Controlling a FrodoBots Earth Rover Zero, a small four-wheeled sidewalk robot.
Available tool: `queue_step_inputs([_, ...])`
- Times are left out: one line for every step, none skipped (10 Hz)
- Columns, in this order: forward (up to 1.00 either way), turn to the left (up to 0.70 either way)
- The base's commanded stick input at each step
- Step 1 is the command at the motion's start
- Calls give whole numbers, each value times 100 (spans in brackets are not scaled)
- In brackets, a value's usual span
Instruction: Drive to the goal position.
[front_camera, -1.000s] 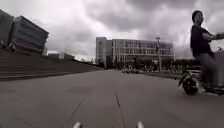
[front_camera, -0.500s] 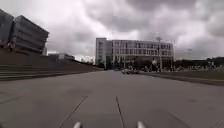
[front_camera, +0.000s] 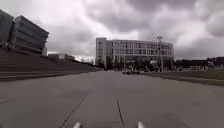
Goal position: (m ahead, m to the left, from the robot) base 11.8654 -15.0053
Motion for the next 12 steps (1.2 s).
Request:
queue_step_inputs([50,1])
queue_step_inputs([50,1])
queue_step_inputs([50,1])
queue_step_inputs([50,1])
queue_step_inputs([50,1])
queue_step_inputs([50,1])
queue_step_inputs([50,1])
queue_step_inputs([50,1])
queue_step_inputs([50,1])
queue_step_inputs([50,1])
queue_step_inputs([50,1])
queue_step_inputs([50,1])
